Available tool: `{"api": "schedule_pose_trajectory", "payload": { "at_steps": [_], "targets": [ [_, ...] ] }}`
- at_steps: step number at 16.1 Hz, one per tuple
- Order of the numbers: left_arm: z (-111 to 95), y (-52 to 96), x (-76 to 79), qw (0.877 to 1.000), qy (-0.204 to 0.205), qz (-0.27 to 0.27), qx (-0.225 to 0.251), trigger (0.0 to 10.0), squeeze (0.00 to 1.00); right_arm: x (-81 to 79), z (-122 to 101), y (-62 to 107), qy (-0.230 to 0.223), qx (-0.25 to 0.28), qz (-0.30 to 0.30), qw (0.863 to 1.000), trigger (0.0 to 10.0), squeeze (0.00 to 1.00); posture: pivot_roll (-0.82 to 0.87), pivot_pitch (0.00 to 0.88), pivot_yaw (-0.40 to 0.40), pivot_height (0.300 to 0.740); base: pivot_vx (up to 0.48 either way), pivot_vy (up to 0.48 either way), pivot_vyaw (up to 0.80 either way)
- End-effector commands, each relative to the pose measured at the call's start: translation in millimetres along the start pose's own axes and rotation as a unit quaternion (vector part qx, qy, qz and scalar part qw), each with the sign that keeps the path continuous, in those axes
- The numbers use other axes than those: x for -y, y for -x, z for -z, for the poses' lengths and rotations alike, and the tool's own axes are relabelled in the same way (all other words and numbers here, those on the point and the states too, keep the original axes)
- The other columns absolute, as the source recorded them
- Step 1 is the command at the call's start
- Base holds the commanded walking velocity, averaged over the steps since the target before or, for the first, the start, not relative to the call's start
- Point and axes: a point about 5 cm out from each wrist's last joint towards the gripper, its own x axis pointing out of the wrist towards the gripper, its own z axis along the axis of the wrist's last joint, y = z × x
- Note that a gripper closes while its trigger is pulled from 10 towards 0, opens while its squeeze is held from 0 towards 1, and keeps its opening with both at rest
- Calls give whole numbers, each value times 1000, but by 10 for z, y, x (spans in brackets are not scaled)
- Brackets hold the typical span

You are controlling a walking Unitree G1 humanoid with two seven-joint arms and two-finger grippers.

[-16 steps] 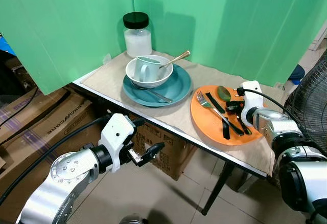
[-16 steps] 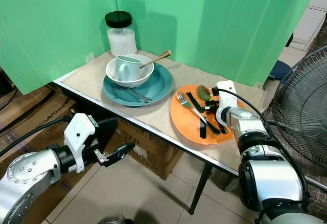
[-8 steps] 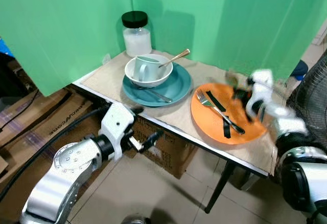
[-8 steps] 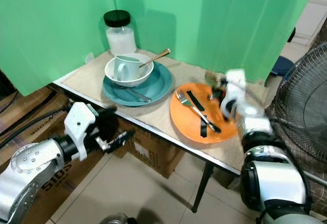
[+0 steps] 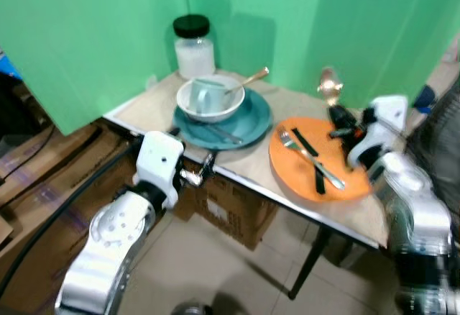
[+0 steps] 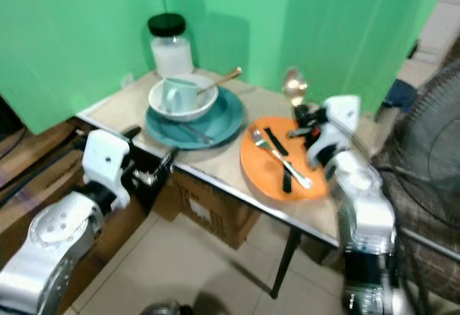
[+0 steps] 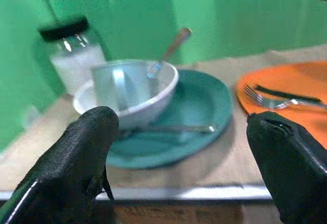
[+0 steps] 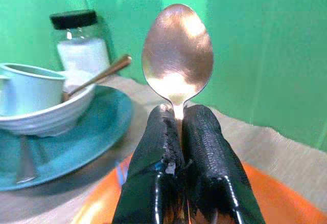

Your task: Setting the table

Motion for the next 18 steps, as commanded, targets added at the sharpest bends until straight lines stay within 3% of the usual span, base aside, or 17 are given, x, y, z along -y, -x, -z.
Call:
{"api": "schedule_pose_trajectory", "payload": {
  "at_steps": [1, 2, 6, 9, 10, 15, 18],
  "targets": [
    [-16, -13, -6, 1000, -9, -16, 7, 10000, 0, -108, -154, 86, 12, 32, 5, 999, 10000, 0, 99, 0, 51, 740, 0, 0, -800],
    [6, -39, 16, 1000, -11, -21, 0, 10000, 0, -270, -169, 207, -5, 32, 0, 999, 10000, 0, 89, 0, 51, 740, 0, 0, -800],
    [40, -69, 26, 998, 16, -53, 0, 10000, 0, -376, -123, 393, -26, 25, 51, 998, 10000, 0, 62, 0, 70, 740, 0, 0, -800],
    [44, -66, 6, 998, 16, -62, 2, 10000, 0, -356, -117, 431, 2, 3, 85, 996, 10000, 0, 55, 0, 66, 740, 0, 0, -800],
    [65, -64, 15, 997, 21, -68, -5, 10000, 0, -291, -60, 461, 42, -11, 110, 993, 10000, 0, 56, 0, 59, 740, 0, 0, -800],
    [122, -22, -76, 995, 13, -98, -16, 10000, 0, -305, 11, 416, 24, -28, 129, 991, 10000, 0, 64, 0, 38, 740, 0, 0, -800],
    [66, -1, -156, 992, 43, -120, 0, 10000, 0, -374, -42, 320, 25, -21, 110, 993, 10000, 0, 73, 0, 28, 740, 0, 0, -800]
  ]
}}
